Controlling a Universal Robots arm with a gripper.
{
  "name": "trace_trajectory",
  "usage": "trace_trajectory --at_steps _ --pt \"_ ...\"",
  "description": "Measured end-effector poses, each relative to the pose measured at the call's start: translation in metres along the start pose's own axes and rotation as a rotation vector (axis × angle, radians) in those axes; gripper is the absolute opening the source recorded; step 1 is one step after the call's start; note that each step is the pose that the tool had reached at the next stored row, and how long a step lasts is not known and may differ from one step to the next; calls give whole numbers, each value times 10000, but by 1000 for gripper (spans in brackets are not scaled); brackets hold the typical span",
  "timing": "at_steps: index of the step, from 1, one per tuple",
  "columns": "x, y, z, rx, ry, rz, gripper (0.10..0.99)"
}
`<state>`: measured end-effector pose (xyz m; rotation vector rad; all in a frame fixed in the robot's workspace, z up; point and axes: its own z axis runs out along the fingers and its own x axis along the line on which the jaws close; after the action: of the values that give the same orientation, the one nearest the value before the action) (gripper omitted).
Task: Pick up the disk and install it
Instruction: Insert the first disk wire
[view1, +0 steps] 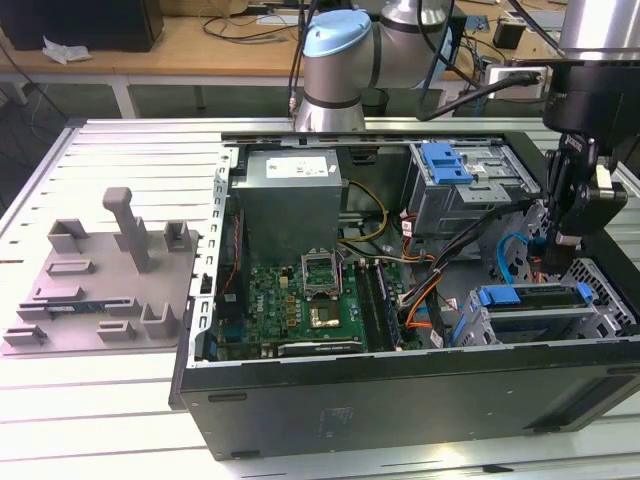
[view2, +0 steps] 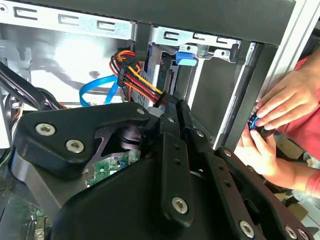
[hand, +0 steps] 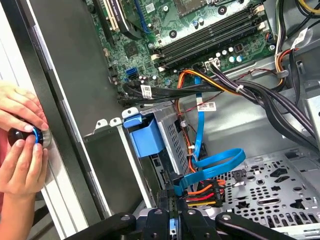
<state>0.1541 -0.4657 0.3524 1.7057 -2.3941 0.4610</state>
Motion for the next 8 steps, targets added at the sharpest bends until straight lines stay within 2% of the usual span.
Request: trace_trajectory --at_steps 8 --pt "2 1 0 -10 0 -4 165"
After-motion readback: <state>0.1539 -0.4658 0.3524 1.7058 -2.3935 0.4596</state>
